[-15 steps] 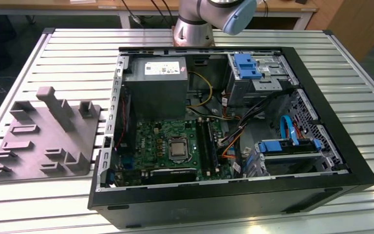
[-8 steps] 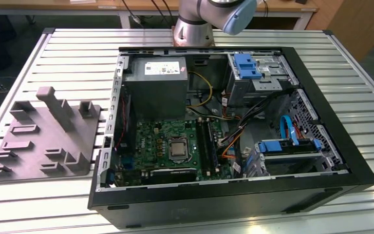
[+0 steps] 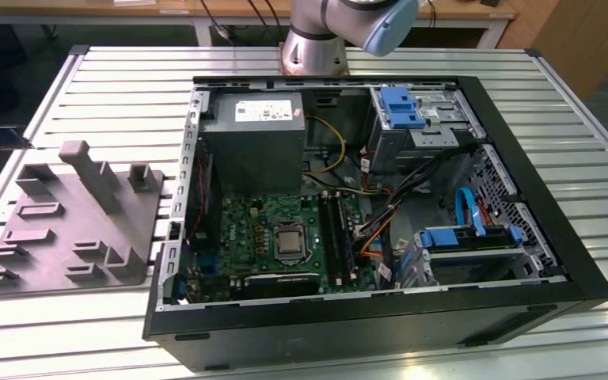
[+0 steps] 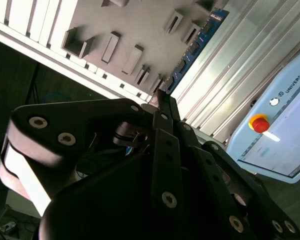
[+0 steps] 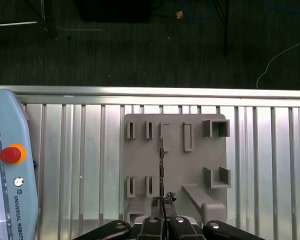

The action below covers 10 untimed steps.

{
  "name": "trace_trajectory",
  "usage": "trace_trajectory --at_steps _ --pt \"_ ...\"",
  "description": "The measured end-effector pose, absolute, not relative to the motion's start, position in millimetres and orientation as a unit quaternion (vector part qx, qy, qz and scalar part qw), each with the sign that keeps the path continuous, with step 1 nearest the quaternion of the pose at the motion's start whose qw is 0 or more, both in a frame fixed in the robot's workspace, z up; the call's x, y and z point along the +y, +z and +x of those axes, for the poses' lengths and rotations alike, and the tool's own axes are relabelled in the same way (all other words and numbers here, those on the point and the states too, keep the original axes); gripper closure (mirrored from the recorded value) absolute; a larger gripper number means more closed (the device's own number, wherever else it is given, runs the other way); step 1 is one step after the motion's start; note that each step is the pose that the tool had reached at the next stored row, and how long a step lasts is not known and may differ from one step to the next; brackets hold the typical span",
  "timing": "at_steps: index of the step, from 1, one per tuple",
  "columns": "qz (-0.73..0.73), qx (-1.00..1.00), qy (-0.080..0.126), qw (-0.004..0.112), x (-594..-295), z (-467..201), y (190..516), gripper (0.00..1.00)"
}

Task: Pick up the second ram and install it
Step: 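Pick up the second ram and move it above second insertion slot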

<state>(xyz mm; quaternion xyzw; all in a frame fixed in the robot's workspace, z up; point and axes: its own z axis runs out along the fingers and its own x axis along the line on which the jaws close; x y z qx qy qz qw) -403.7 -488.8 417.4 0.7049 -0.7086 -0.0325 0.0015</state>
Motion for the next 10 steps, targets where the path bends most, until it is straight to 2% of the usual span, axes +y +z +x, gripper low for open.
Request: trace_trajectory --at_steps 10 --pt "0.705 -0.709 -0.033 0.001 -489 -370 417 0.89"
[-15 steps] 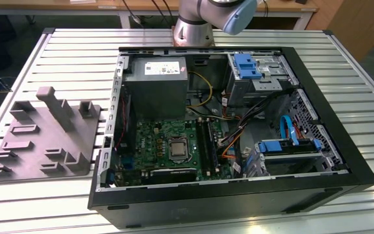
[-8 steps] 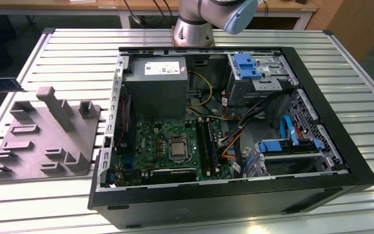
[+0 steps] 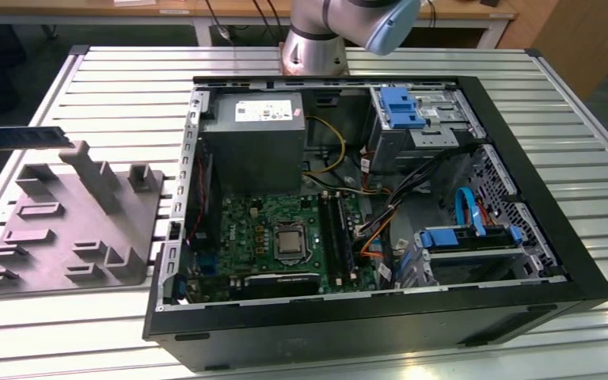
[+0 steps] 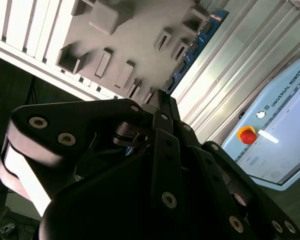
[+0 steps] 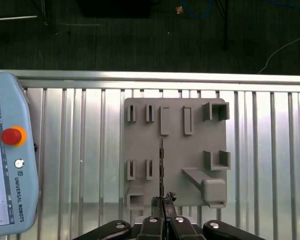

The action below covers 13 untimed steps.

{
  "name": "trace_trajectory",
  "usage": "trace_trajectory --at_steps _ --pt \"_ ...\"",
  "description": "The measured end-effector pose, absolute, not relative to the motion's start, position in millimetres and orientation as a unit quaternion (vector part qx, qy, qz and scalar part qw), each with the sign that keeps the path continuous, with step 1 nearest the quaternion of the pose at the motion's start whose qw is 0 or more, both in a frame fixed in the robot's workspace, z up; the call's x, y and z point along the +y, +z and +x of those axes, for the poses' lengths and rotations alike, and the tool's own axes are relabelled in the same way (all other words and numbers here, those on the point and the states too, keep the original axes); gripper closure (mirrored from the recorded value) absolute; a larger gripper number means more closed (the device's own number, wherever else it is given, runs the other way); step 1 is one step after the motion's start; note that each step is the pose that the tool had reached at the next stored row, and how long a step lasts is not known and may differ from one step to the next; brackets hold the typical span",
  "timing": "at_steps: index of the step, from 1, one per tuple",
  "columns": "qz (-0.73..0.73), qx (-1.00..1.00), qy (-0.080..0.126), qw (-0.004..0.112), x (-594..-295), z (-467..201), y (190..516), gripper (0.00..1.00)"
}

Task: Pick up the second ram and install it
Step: 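Pick up the second ram and move it above second insertion slot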

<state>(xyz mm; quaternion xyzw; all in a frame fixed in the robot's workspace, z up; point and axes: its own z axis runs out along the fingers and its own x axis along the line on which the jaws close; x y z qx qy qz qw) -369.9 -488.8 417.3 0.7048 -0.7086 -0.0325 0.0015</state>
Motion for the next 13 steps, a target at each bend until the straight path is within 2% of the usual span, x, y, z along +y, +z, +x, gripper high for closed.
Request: trace_trajectory --at_steps 13 --pt "0.705 -0.709 -0.033 0.001 -489 -319 417 0.89"
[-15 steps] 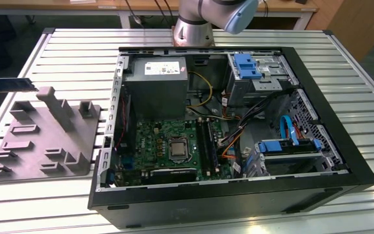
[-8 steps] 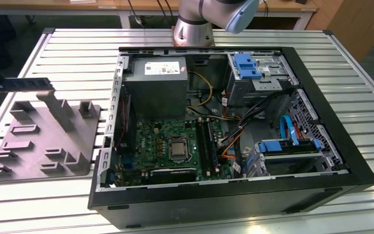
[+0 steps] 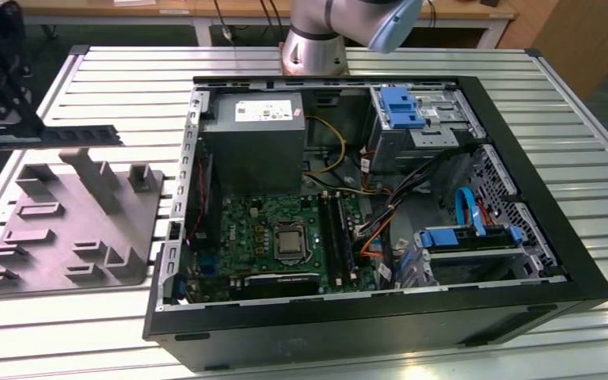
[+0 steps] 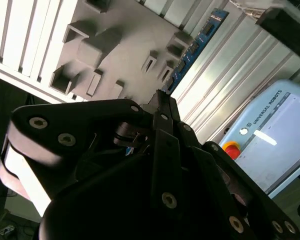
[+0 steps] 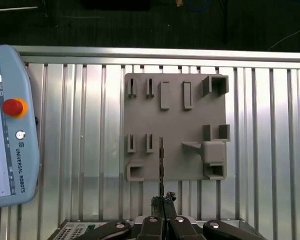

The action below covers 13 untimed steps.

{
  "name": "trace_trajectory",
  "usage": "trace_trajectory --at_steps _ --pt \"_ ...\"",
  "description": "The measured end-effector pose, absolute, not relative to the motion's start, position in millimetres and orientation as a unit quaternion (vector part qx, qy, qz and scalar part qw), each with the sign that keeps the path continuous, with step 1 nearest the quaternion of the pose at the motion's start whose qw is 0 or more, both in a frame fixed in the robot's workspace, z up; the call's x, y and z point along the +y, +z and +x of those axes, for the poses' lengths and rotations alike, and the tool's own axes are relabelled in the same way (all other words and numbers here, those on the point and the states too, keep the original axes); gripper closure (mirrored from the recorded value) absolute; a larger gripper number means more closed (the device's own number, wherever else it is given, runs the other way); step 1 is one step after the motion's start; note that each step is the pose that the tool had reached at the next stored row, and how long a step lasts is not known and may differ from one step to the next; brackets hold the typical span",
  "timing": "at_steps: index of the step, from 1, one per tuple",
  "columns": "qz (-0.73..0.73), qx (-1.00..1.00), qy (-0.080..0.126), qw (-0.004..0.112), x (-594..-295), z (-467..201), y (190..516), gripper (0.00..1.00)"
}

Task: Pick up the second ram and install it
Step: 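Pick up the second ram and move it above second insertion slot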

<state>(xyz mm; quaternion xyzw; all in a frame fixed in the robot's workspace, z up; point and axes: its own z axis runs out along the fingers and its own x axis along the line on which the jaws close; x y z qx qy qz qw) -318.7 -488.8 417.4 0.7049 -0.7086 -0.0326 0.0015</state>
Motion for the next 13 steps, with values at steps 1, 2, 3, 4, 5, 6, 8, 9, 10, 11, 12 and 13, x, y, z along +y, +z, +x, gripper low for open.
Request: trace_trajectory --at_steps 1,2,3,4,5,6,8,9,10,11,12,13 --pt "0.705 -0.709 -0.033 0.001 -489 -314 417 0.89" --pt "0.705 -0.709 -0.033 0.001 -489 -310 417 0.89" --pt "0.705 -0.709 -0.033 0.001 -489 -305 417 0.89" --pt "0.705 -0.709 -0.033 0.001 -489 -301 417 0.89" --pt "0.705 -0.709 -0.033 0.001 -489 -297 417 0.89" --pt "0.705 -0.709 -0.033 0.001 -489 -292 417 0.89" --pt "0.705 -0.709 -0.033 0.001 -489 -283 417 0.89" --pt "0.705 -0.709 -0.033 0.001 -489 -279 417 0.89" --pt "0.705 -0.709 -0.033 0.001 -489 -275 417 0.89" --pt "0.705 -0.709 -0.033 0.001 -489 -270 417 0.89" --pt "0.705 -0.709 -0.033 0.002 -489 -266 417 0.89" --pt "0.705 -0.709 -0.033 0.001 -489 -261 417 0.89"
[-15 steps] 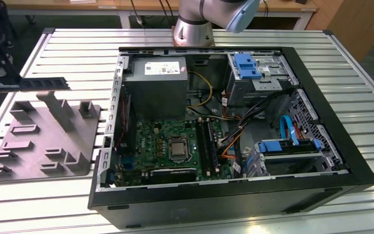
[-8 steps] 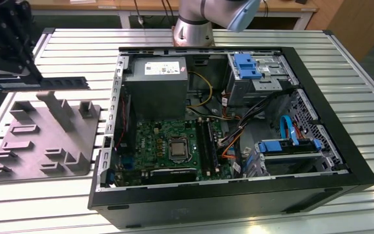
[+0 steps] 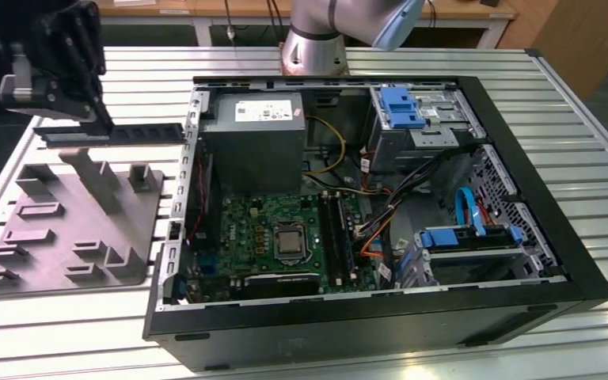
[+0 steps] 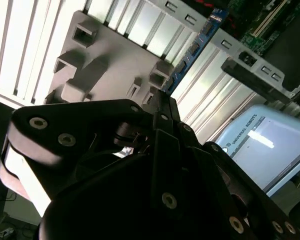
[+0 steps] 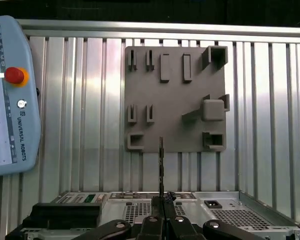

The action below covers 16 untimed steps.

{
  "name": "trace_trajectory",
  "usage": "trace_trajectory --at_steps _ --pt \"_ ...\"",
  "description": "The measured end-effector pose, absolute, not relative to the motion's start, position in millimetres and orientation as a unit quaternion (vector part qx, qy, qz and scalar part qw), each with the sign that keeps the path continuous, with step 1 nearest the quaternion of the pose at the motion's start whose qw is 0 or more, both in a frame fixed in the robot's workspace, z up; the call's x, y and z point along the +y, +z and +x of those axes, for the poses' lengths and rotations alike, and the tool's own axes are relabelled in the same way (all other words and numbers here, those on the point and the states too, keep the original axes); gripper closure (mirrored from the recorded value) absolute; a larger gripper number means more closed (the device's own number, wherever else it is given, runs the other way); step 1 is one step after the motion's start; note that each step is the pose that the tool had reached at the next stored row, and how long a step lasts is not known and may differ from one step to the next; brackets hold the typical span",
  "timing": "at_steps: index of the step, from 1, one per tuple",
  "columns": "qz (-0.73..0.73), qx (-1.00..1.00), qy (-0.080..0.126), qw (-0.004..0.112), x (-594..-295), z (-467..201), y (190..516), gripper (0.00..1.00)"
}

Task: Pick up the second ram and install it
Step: 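Pick up the second ram and move it above second insertion slot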

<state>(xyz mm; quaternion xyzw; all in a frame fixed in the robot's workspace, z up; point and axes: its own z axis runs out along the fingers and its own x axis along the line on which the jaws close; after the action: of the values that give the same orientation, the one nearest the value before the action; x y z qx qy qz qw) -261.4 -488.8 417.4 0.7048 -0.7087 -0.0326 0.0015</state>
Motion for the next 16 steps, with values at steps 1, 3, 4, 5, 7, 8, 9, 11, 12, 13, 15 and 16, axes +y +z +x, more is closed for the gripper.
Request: trace_trajectory --at_steps 1,3,4,5,7,8,9,11,12,13,15,16 --pt "0.705 -0.709 -0.033 0.001 -489 -257 417 0.89" --pt "0.705 -0.709 -0.033 0.001 -489 -247 417 0.89" --pt "0.705 -0.709 -0.033 0.001 -489 -243 417 0.89" --pt "0.705 -0.709 -0.033 0.001 -489 -238 417 0.89" --pt "0.705 -0.709 -0.033 0.001 -489 -229 417 0.89" --pt "0.705 -0.709 -0.033 0.001 -489 -225 417 0.89" --pt "0.705 -0.709 -0.033 0.001 -489 -220 417 0.89" --pt "0.705 -0.709 -0.033 0.001 -489 -211 417 0.89" --pt "0.705 -0.709 -0.033 0.001 -489 -207 417 0.89" --pt "0.705 -0.709 -0.033 0.001 -489 -202 417 0.89" --pt "0.705 -0.709 -0.033 0.001 -489 -193 417 0.89" --pt "0.705 -0.709 -0.033 0.001 -489 -188 417 0.89"
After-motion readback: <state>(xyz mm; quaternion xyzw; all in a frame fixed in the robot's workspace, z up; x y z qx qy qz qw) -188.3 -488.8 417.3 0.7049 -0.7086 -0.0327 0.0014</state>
